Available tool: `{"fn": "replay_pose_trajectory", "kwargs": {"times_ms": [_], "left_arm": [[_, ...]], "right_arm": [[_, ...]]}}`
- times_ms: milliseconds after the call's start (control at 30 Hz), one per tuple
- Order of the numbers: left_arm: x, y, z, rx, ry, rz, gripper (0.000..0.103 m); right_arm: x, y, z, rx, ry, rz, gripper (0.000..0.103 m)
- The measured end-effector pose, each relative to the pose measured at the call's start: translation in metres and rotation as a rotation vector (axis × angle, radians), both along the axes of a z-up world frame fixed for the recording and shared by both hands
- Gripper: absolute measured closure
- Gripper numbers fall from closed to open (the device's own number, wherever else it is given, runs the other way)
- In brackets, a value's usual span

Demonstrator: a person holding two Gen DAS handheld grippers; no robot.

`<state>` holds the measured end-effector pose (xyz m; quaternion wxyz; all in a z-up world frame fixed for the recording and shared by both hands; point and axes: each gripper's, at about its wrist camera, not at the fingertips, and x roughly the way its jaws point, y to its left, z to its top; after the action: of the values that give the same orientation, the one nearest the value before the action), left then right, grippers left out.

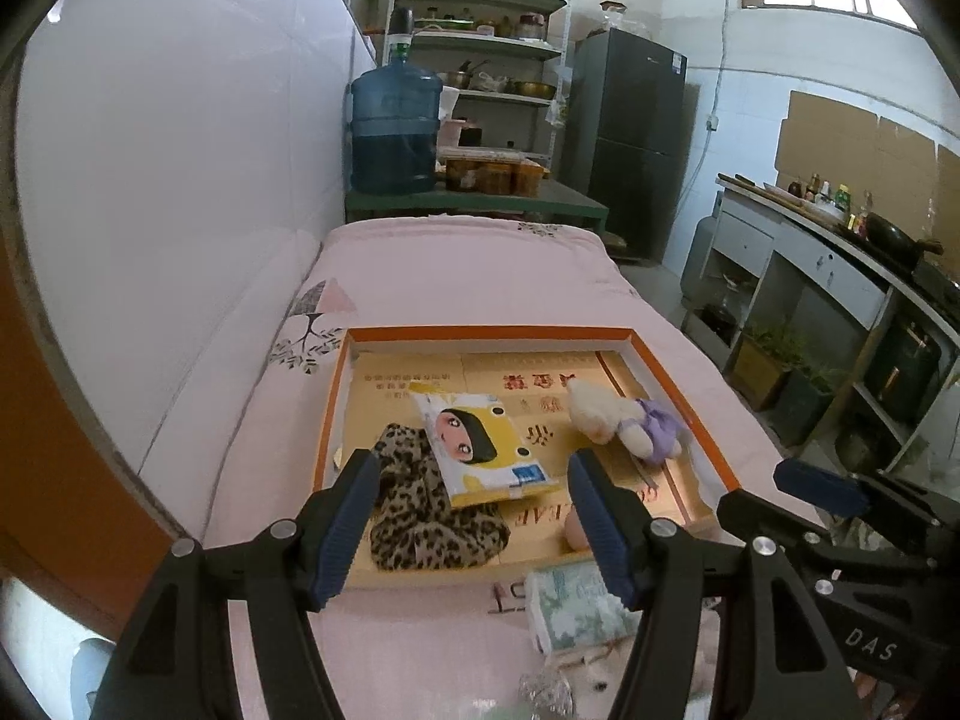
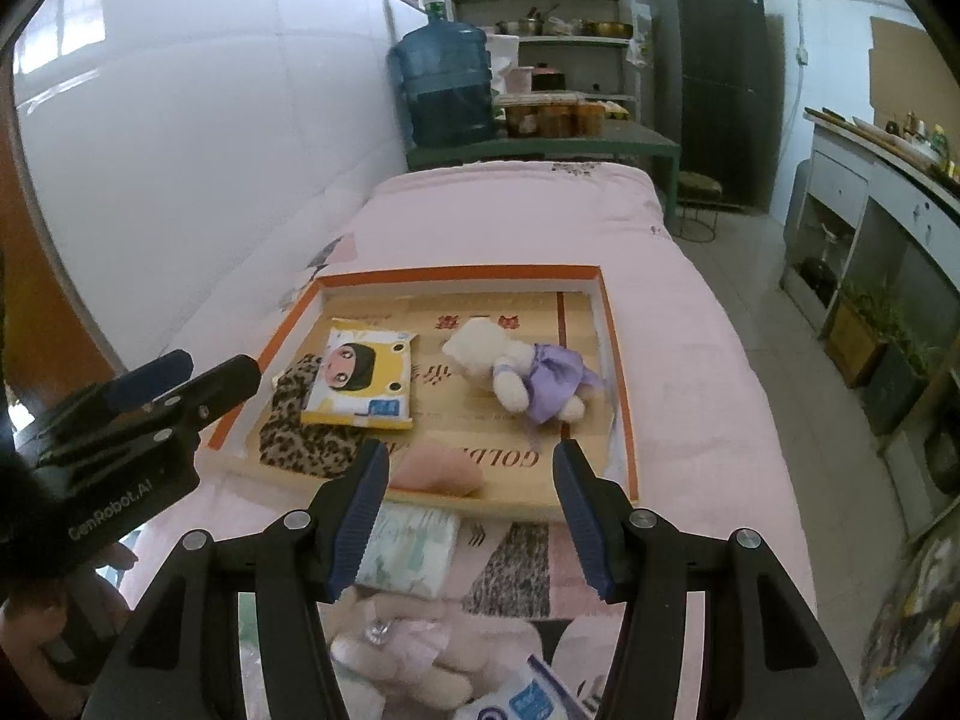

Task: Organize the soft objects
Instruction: 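Lift both open tools away from the box back toward the pile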

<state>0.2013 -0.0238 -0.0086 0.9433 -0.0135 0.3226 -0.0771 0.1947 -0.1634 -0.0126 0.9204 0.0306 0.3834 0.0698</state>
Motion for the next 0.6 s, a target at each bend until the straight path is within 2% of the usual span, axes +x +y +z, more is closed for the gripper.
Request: {"fn": "replay_pose_trajectory", "kwargs": {"times_ms": [200,600], "left_arm": [[-0.014,-0.002,-0.001,0.022,0.008,0.009,0.038],[-0.042,0.008,-0.003,-0.005,0.012,0.001,0.038]], "right_arm": [[-0.013,0.004,0.001,-0.006,-0.005,0.005,0.044],[-0.034,0.000,-0.005,0.002,0.008,-0.007,0.044]]}}
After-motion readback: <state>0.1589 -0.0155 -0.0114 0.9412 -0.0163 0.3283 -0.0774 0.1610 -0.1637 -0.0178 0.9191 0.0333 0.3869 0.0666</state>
